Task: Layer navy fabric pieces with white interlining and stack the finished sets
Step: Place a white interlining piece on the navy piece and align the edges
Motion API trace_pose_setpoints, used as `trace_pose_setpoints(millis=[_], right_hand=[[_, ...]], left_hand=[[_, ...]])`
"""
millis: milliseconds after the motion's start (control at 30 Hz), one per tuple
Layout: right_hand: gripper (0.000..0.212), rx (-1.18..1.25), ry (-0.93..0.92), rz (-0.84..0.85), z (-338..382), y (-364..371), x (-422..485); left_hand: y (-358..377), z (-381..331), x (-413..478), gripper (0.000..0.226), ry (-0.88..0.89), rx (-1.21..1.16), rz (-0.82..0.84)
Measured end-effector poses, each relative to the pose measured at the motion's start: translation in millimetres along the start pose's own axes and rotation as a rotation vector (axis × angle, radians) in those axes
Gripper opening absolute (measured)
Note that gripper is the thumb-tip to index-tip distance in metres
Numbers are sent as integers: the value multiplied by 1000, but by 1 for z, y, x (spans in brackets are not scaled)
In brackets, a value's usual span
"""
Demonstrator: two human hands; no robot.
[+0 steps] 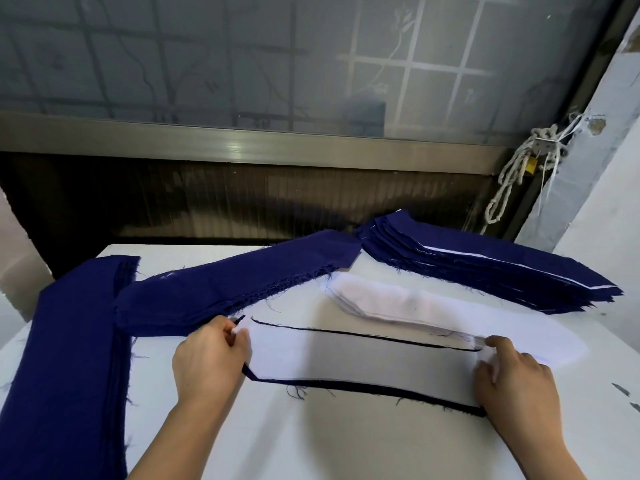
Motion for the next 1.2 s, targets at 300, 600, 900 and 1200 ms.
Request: trace_pose_setpoints(millis=[300, 600, 900, 1200], right_hand=[[39, -3, 61, 14, -7, 4, 2], [43, -13, 174, 45, -20, 11, 4], [25, -97, 107, 86, -15, 12, 4], [16, -246, 49, 200, -11, 7, 8]], left_hand=[[-2, -3, -2, 10, 4, -63, -16], [-2, -6, -4, 13, 36, -42, -25], [0, -25, -3, 8, 238, 329, 43], [-76, 11, 95, 32, 80, 622, 23]])
Point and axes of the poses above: each hand's wrist, its own x-axis towards the middle knuckle, its own y-axis out of the palm, z = x × y, the point moved 6 cm from there along x, towards the middle knuckle, and after that the axes turned 14 degrees about -x, right-handed, at the moved point
